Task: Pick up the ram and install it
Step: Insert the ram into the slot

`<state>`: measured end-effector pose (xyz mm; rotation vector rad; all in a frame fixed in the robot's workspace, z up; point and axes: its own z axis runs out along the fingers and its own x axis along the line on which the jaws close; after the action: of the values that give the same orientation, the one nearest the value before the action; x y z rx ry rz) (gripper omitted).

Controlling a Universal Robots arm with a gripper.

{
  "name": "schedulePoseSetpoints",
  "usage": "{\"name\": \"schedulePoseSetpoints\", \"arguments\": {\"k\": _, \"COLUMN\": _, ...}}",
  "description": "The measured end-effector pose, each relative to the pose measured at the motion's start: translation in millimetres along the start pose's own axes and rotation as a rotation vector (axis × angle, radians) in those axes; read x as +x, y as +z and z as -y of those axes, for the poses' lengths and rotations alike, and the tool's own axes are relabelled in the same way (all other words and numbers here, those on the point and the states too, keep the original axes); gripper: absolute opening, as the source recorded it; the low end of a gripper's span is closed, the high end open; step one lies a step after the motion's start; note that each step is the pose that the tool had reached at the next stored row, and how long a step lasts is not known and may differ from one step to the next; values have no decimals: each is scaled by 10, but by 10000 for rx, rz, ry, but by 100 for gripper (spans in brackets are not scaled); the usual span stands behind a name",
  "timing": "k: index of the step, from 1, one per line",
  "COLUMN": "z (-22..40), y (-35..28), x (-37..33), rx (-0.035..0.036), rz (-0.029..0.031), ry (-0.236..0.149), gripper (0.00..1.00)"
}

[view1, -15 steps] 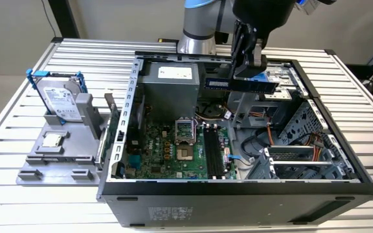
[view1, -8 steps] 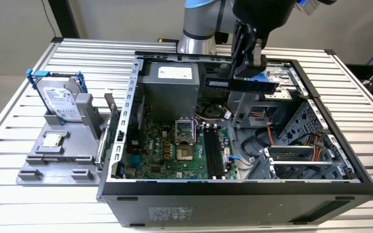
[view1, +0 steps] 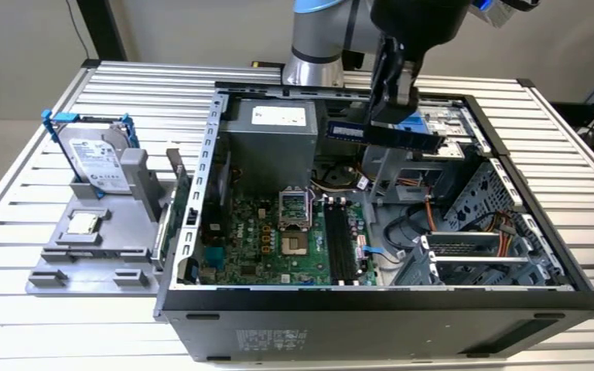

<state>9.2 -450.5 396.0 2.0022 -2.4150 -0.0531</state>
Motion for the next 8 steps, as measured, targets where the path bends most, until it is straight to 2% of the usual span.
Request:
{"name": "schedulePoseSetpoints", "arguments": {"k": 4, "z": 0, "y": 0, "x": 0, "rx": 9, "rz": 13, "ry": 495, "gripper": 0}}
{"name": "schedulePoseSetpoints", "arguments": {"k": 8, "z": 0, "y": 0, "x": 0, "rx": 12, "rz": 18, "ry": 659, "gripper": 0}}
